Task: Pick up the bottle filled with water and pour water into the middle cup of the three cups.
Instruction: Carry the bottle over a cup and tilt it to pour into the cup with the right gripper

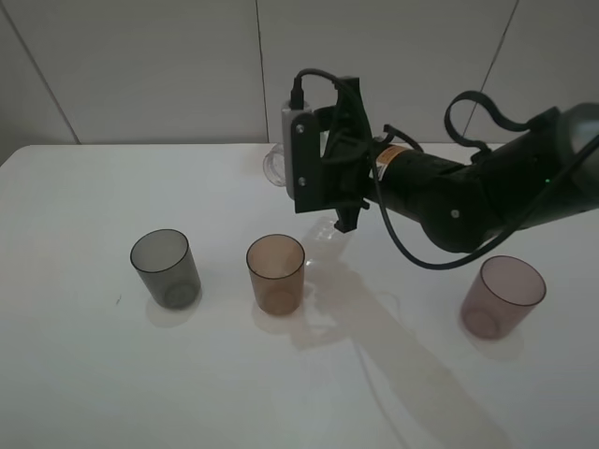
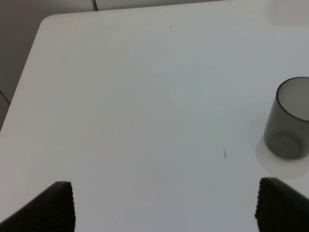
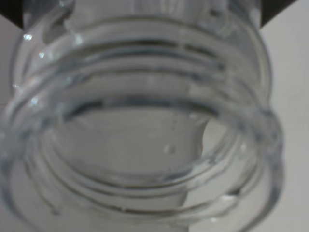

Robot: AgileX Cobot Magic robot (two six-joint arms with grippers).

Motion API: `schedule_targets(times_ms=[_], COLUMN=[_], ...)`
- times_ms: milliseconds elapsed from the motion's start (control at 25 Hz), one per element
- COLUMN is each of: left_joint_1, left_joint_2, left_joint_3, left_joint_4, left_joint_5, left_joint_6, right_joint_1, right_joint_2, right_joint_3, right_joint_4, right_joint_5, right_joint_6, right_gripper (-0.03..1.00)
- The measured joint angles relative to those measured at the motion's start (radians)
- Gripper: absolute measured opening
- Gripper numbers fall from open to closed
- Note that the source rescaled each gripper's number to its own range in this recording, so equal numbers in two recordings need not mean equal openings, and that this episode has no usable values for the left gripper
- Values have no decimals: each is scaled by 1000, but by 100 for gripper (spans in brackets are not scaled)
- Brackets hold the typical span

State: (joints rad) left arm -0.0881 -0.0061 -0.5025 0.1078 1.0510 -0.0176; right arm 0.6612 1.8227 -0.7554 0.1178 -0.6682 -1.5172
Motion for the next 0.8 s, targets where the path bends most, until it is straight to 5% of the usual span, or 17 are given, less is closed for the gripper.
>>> schedule_targets(times_ms=[800], left_joint_1=[0], left_joint_2=[0], left_joint_3=[0], left_joint_4=[0], left_joint_5=[0], left_joint_6=[0], right_joint_1=[60], right_joint_2=[0], right_joint_3=[98], right_joint_4=[71], right_joint_5=[-123], right_joint_6=[-42], right_gripper=[3])
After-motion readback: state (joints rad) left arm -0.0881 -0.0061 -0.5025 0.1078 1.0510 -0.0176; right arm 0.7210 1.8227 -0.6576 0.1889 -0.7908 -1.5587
